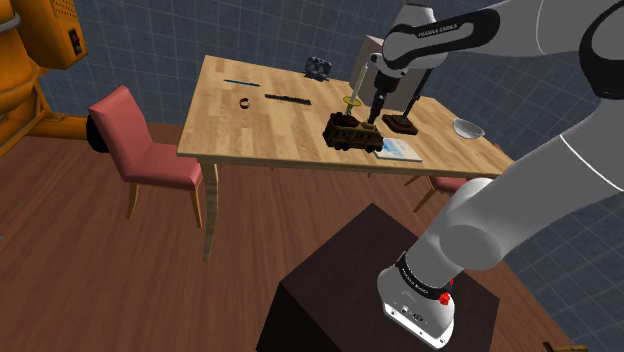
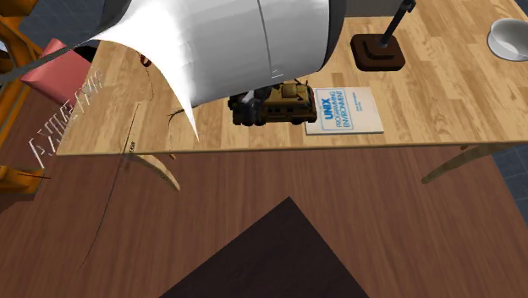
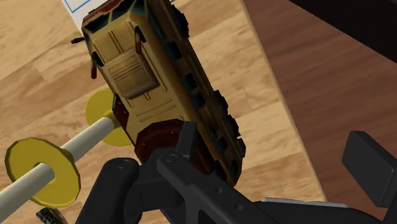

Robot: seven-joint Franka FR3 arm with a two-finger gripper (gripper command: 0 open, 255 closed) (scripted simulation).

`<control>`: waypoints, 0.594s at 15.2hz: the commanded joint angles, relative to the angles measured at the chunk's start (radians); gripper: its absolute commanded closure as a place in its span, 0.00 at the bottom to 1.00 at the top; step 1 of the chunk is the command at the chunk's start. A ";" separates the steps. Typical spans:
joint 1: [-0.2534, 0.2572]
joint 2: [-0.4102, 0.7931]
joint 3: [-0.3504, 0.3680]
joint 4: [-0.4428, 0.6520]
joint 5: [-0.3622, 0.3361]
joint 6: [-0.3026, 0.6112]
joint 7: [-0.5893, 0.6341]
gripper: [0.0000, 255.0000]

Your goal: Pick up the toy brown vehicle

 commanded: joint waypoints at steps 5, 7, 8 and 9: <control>0.026 0.278 -0.091 0.171 0.180 0.116 -0.284 0.00; 0.012 0.354 -0.094 0.224 0.244 0.133 -0.364 0.00; 0.009 0.361 -0.091 0.217 0.249 0.146 -0.367 0.00; 0.007 0.368 -0.090 0.210 0.255 0.159 -0.370 0.00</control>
